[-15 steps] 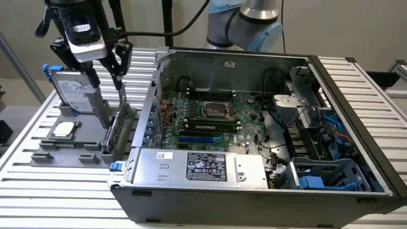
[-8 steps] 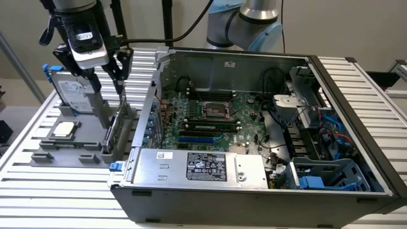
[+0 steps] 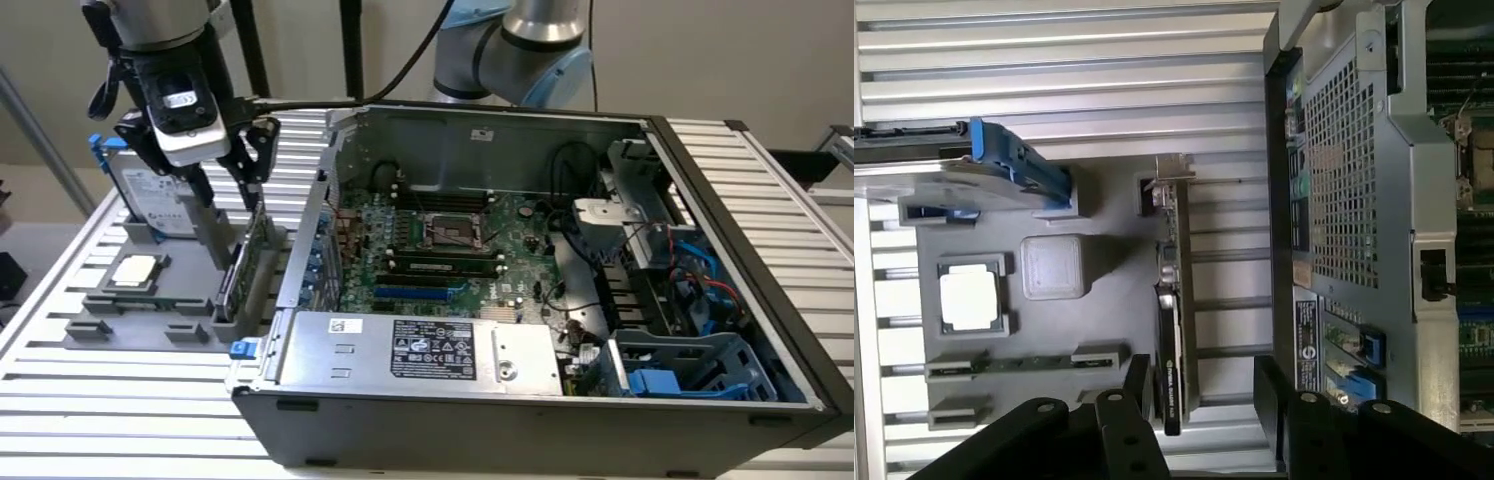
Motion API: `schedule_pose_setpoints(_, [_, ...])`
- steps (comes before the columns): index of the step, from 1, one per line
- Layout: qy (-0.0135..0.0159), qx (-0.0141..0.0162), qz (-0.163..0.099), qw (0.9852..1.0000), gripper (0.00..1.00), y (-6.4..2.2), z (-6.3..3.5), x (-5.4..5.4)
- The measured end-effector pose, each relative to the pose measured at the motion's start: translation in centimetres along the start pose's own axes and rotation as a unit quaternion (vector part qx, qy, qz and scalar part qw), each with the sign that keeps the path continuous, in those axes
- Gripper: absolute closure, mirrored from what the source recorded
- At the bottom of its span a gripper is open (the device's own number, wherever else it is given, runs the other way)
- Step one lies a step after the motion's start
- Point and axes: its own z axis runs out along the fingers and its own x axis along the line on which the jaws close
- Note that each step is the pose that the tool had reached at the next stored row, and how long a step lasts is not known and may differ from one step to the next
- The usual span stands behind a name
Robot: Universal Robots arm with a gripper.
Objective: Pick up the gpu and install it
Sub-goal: 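Pick up the gpu and move the gpu toward the slot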
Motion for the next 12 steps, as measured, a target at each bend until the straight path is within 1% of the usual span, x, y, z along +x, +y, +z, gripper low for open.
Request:
schedule_pose_setpoints(8, [0.0, 0.0, 0.0, 1.0, 0.0, -0.62, 1.43, 0.5])
schedule_pose_setpoints(12, [-0.0001, 0.0, 0.0, 1.0, 0.0, -0.71, 2.16, 0.6])
